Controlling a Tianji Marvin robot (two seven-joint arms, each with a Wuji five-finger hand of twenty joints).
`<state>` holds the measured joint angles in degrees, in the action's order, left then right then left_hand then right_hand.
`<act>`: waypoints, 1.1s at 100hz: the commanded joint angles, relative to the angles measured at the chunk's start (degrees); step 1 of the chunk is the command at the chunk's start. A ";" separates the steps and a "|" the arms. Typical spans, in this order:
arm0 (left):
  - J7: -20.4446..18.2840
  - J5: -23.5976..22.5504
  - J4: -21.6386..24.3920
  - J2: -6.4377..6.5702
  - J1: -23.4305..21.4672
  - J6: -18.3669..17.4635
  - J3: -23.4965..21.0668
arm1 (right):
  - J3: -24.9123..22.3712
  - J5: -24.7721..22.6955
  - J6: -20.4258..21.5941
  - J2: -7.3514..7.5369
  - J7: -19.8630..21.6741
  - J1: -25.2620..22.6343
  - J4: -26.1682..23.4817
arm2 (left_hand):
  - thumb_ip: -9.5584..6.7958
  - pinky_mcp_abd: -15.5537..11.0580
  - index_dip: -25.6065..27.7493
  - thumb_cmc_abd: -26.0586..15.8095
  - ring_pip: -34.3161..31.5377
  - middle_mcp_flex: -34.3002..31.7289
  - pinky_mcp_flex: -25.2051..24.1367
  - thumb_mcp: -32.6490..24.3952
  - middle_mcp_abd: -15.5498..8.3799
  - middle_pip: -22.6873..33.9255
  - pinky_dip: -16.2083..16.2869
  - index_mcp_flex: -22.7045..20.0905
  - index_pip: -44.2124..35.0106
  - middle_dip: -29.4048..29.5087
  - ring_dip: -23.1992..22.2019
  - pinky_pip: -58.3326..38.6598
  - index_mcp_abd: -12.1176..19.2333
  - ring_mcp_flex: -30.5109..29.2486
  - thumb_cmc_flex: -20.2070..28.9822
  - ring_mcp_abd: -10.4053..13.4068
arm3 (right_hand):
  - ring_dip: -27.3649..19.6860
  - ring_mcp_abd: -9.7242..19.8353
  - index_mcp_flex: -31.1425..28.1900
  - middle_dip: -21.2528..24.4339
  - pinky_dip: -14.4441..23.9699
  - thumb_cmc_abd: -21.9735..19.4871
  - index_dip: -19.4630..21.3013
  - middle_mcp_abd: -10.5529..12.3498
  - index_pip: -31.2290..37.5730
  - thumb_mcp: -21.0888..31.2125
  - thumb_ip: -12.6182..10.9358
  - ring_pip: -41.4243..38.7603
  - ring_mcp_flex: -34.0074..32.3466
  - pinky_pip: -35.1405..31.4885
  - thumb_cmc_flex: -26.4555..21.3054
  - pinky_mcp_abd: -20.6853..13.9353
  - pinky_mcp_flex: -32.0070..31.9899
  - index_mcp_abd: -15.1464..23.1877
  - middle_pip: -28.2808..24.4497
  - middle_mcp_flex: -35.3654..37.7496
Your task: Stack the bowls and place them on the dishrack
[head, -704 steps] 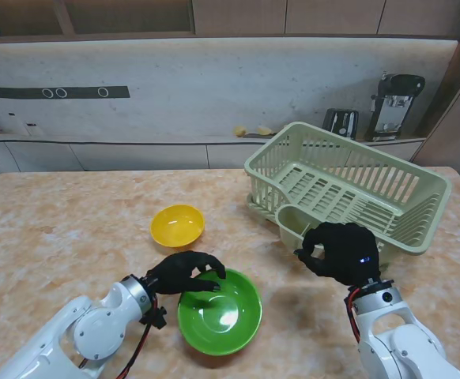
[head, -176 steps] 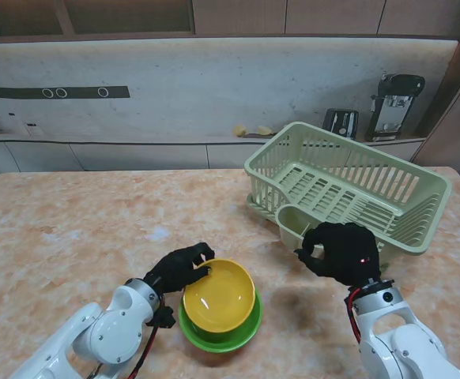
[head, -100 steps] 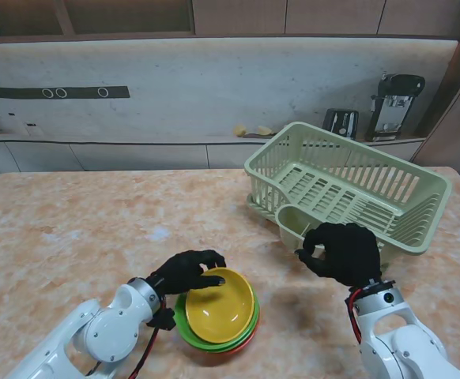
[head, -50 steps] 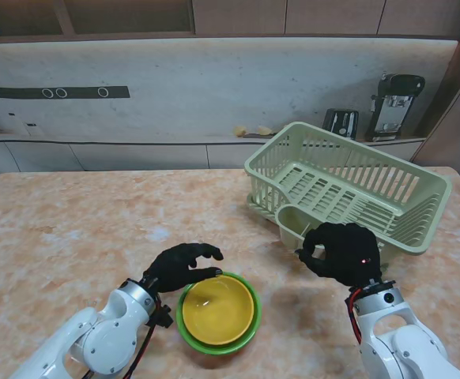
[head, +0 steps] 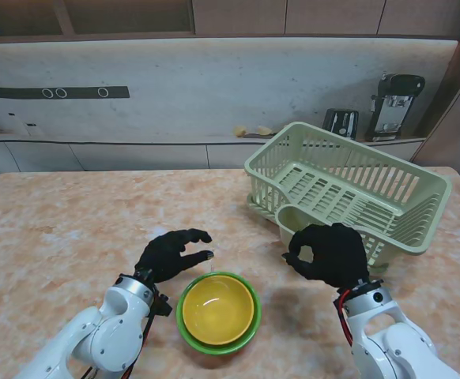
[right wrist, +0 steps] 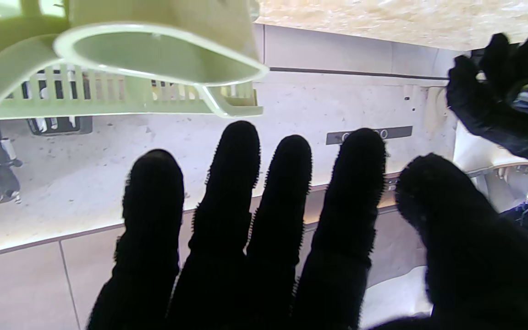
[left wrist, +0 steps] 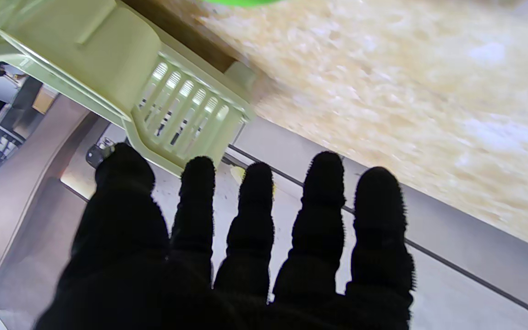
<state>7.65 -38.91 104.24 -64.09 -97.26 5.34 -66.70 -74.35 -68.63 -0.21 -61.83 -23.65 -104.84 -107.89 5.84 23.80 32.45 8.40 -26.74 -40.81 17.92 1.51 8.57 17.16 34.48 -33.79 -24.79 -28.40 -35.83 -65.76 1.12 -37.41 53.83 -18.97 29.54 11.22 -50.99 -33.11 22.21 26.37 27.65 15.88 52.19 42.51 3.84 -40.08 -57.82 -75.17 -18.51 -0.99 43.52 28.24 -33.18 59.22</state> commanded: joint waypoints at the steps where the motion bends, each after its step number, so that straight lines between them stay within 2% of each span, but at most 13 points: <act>1: 0.27 -0.73 0.78 -0.45 -0.19 1.10 -0.12 | 0.98 0.31 0.92 -0.28 1.70 0.29 0.13 | -1.27 1.58 -1.16 -1.64 1.01 -2.21 -1.02 0.83 -1.37 -0.85 -0.43 -1.93 1.21 1.19 0.96 1.06 -0.56 -0.09 1.17 0.58 | -1.95 -0.33 1.75 1.64 -0.94 -0.10 -1.46 -0.53 -0.60 0.06 -0.50 2.47 1.56 2.43 0.49 1.33 -2.09 0.54 1.95 -0.96; 19: 4.26 -1.88 0.91 -1.20 -0.93 4.35 -0.65 | 3.14 1.07 2.69 0.09 5.27 1.81 0.48 | -1.07 1.56 -0.24 -0.41 1.24 -2.67 -1.42 0.79 -1.54 -0.78 -0.89 -2.92 0.04 1.52 1.50 1.96 -0.48 -0.25 2.48 0.34 | -4.82 -0.71 4.93 4.89 -1.58 0.02 -4.04 -1.38 -1.84 -0.09 -0.51 8.47 3.87 7.94 0.35 3.61 -6.11 -1.79 5.19 -3.38; 34: 5.75 -3.10 1.59 -1.38 -2.16 5.63 -2.09 | 4.78 0.06 4.02 0.75 9.06 2.52 0.88 | -1.02 1.50 0.19 -0.30 1.15 -2.69 -1.56 0.85 -1.63 -0.83 -1.05 -2.89 -0.26 1.64 1.60 2.21 -0.52 -0.20 2.84 0.23 | -7.28 -1.20 7.98 7.77 -2.51 -0.55 -5.24 -2.18 -5.12 0.06 -0.83 13.10 6.61 11.09 1.39 5.49 -8.18 -5.16 7.90 -6.58; 49: 6.69 -4.41 1.91 -1.40 -3.02 6.18 -3.01 | 7.65 1.15 4.85 0.99 10.99 4.38 2.75 | -0.94 1.41 1.08 0.06 0.83 -2.70 -1.60 0.89 -1.72 -0.63 -1.07 -2.75 -0.97 1.47 1.49 2.18 0.01 -0.32 3.22 0.19 | -9.43 -2.43 10.30 11.08 -3.52 -3.89 -2.15 -3.65 -13.47 -0.77 -2.93 16.67 10.04 12.91 4.32 7.38 -10.26 -10.47 9.61 -11.51; 51: 6.81 -4.43 1.91 -1.42 -3.06 6.18 -3.06 | 8.16 1.38 4.95 0.98 10.85 4.74 3.18 | -0.93 1.40 1.22 0.06 0.77 -2.70 -1.58 0.90 -1.67 -0.59 -1.06 -2.71 -1.10 1.43 1.46 2.14 0.02 -0.33 3.25 0.15 | -9.93 -2.60 10.25 11.84 -3.99 -4.47 0.53 -4.02 -15.62 -1.27 -3.86 17.00 10.46 12.83 4.84 7.79 -10.44 -11.28 9.50 -12.10; 56: 7.01 -4.39 1.91 -1.46 -3.10 6.17 -3.10 | 9.44 2.09 4.92 0.94 10.73 5.52 4.05 | -0.92 1.40 1.53 0.21 0.59 -2.71 -1.53 0.87 -1.67 -0.49 -1.03 -2.62 -1.37 1.33 1.37 2.05 0.01 -0.43 3.46 0.19 | -10.68 -3.26 11.49 12.51 -4.47 -4.28 1.23 -4.73 -17.70 -0.98 -4.17 18.17 11.77 13.21 6.11 8.50 -11.12 -12.77 10.09 -13.71; 77: 6.75 -4.17 1.65 -1.45 -2.65 6.24 -2.74 | 12.97 3.09 3.87 1.28 14.76 7.89 5.58 | -0.86 1.24 2.56 0.40 0.13 -2.81 -1.28 0.89 -1.58 -0.19 -0.90 -2.46 -2.40 0.96 1.09 1.65 0.04 -0.56 3.84 0.27 | -13.70 -6.22 19.70 15.24 -6.41 -3.70 -0.74 -8.45 -24.03 0.07 -3.33 22.63 18.58 16.03 11.59 11.36 -16.62 -19.33 12.67 -22.94; 87: 6.39 -4.22 1.55 -1.38 -2.50 6.16 -2.63 | 14.24 4.99 3.07 1.29 17.48 9.02 6.10 | -0.85 1.15 2.82 0.50 -0.07 -2.95 -1.11 0.89 -1.65 -0.03 -0.84 -2.48 -2.71 0.80 0.98 1.47 0.06 -0.75 4.01 0.23 | -14.75 -7.81 23.17 16.29 -7.06 -3.58 -2.00 -10.62 -27.08 0.21 -3.10 24.10 21.90 16.75 13.88 12.03 -18.91 -22.64 12.97 -27.43; 110: 6.12 -4.18 1.36 -1.36 -2.14 6.50 -2.35 | 17.52 8.91 -0.14 1.24 22.33 12.32 7.72 | -0.85 0.93 3.22 0.52 -0.51 -2.90 -0.94 0.91 -1.46 0.20 -0.72 -2.33 -3.18 0.45 0.65 1.14 0.10 -0.78 4.09 0.11 | -16.06 -9.76 28.01 17.20 -7.62 -3.75 -3.38 -14.43 -32.24 0.74 -2.53 25.31 27.26 17.70 19.29 13.37 -22.49 -28.22 10.41 -35.68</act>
<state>14.62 -43.15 105.48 -65.34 -99.40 11.43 -69.18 -57.40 -60.23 0.13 -60.15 -2.62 -92.97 -100.81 5.69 23.81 34.66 8.61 -26.77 -42.95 17.17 1.54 7.83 17.18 33.75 -36.13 -26.99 -27.74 -34.59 -63.73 0.52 -37.66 55.66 -18.95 14.94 2.15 -25.27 -16.87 15.64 23.87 25.07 2.87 21.64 43.22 1.01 -15.42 -32.43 -58.04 -3.85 11.21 22.30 1.65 -22.20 26.62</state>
